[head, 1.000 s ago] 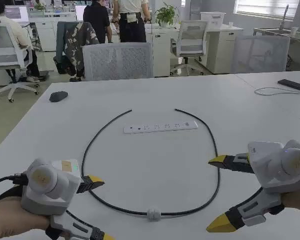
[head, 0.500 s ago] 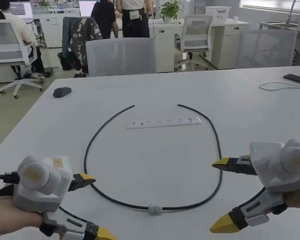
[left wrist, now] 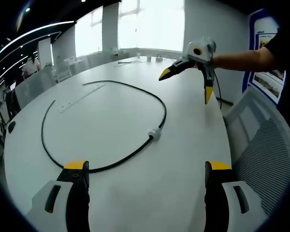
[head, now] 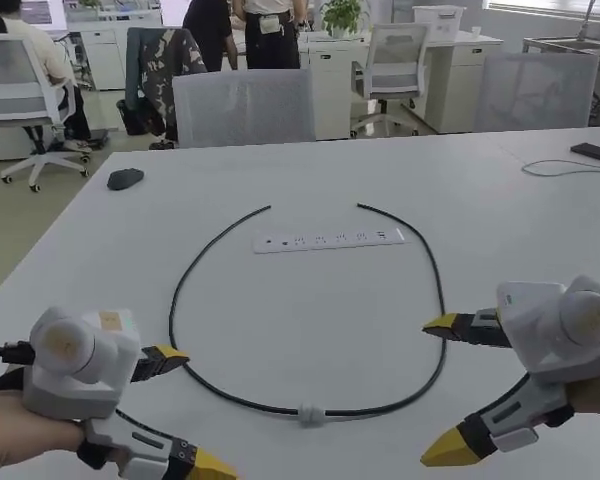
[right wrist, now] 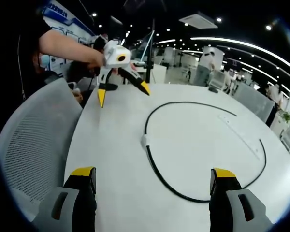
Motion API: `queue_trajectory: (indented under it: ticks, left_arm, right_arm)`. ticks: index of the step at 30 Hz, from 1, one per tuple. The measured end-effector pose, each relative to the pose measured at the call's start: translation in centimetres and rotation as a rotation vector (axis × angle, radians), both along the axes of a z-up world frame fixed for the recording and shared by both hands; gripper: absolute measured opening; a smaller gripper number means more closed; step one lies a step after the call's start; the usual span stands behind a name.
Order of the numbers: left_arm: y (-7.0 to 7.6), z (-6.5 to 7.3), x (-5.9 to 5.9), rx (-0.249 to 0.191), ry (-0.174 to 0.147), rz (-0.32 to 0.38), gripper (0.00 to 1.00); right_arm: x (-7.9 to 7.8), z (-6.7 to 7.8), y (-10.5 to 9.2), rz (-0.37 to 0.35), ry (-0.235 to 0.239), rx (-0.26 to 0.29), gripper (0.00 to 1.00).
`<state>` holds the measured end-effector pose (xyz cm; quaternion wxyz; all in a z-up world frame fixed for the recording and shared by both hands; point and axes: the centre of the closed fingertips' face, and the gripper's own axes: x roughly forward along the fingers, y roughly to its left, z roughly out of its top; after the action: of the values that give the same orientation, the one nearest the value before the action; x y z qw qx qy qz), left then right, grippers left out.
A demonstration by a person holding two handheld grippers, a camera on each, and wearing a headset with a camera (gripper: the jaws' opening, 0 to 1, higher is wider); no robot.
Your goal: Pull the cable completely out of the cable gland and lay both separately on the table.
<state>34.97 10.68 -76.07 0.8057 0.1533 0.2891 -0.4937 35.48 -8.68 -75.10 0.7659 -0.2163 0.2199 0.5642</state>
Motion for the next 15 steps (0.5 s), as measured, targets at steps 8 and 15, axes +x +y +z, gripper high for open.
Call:
queue_trajectory:
  ticks: [8,15]
  left_arm:
    - [0.17,-0.15,0.11,0.01,-0.004,0.006,0.99]
    - [-0.29,-0.01,0.2,0.013,-0.027,-0.011,0.99]
  right_arm:
    - [-0.11,0.26,0.67,0.017,-0.007,0.004,0.99]
    - [0.11,-0.08,0.86,0.025,0.001,0.001,0.97]
